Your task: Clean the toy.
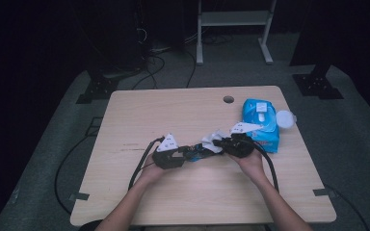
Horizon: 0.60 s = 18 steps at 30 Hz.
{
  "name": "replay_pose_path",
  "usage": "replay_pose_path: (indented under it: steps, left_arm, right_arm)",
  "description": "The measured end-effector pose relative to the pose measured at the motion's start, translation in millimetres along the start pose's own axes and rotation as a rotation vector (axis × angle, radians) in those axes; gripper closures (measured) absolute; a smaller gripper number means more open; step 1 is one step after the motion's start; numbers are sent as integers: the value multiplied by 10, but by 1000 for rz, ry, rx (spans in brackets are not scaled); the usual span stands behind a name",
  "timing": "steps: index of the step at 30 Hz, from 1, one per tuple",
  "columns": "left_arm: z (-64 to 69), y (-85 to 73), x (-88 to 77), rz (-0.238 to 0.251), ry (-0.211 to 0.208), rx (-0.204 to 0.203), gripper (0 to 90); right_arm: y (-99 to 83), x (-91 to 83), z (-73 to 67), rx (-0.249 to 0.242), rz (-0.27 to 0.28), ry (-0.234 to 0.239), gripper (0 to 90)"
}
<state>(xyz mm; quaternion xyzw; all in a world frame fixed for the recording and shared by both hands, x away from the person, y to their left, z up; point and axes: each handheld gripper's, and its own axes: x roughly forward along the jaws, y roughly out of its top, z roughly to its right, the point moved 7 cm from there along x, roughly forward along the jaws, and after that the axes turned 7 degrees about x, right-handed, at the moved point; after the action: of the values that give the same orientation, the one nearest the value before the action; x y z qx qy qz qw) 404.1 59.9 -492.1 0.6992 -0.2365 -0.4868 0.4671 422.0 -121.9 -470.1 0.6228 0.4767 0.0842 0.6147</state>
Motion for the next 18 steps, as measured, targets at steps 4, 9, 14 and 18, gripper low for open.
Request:
replay_pose_path:
  steps: [4, 9, 14, 18]
  left_arm:
    - [-35, 93, -39, 59, -21, -80, 520]
    - [-63, 75, -19, 64, -45, -162, 504]
    - [-124, 76, -11, 90, -45, -251, 494]
    - [-157, 97, -44, 110, -30, -273, 483]
  right_arm:
    - [-10, -18, -24, -33, -10, 2, 819]
    - [-35, -35, -56, -85, -3, -7, 820]
    - [-66, -49, -63, -92, 20, 0, 820]
    - [-67, -43, -57, -96, 25, 0, 820]
